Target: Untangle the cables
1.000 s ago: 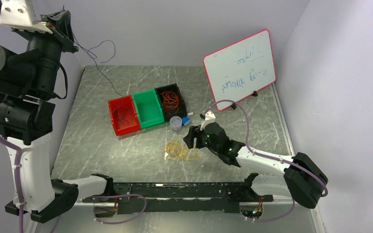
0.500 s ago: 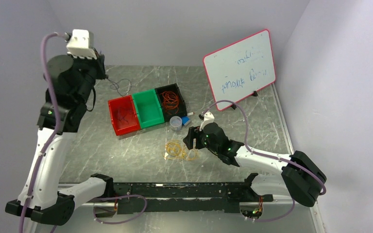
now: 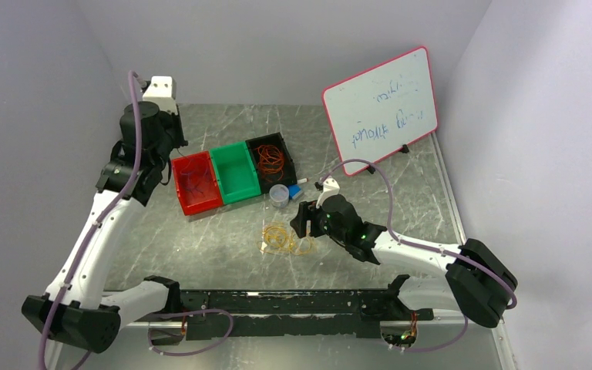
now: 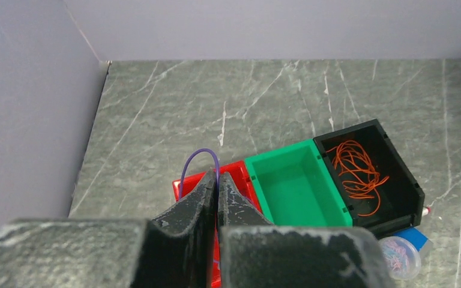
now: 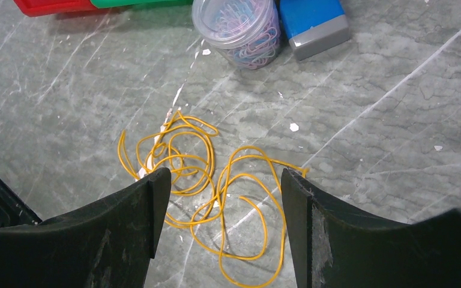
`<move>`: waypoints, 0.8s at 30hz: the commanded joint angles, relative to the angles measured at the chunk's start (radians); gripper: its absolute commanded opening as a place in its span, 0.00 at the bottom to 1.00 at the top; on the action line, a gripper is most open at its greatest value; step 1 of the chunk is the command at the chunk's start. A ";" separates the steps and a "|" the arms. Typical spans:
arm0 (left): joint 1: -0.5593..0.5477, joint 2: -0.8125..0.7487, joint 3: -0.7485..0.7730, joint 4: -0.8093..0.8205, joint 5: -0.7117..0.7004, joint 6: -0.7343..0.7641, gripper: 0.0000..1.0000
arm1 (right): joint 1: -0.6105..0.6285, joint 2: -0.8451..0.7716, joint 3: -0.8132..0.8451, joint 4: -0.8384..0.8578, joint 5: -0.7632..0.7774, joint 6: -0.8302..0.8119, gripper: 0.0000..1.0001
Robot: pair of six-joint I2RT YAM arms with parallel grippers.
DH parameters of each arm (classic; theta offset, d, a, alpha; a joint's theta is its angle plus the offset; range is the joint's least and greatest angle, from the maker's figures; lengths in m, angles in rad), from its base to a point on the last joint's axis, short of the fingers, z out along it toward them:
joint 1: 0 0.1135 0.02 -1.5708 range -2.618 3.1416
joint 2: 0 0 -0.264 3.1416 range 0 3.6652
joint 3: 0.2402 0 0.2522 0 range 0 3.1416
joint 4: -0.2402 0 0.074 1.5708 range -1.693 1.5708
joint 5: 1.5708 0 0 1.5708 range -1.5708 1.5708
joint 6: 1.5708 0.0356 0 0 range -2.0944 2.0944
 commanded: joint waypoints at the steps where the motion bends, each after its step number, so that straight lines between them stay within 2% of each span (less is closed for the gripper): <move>1: 0.031 0.043 -0.013 0.012 -0.039 -0.039 0.07 | -0.001 0.005 0.022 0.012 -0.005 -0.015 0.71; 10: 0.120 0.170 -0.031 -0.038 0.053 -0.084 0.07 | 0.000 0.004 0.025 0.006 -0.002 -0.023 0.71; 18: 0.141 0.246 -0.060 -0.039 0.163 -0.096 0.07 | -0.001 -0.004 0.013 0.006 0.003 -0.019 0.71; 24: 0.141 0.300 -0.026 -0.050 0.339 -0.054 0.07 | 0.000 -0.001 0.007 0.013 0.000 -0.016 0.71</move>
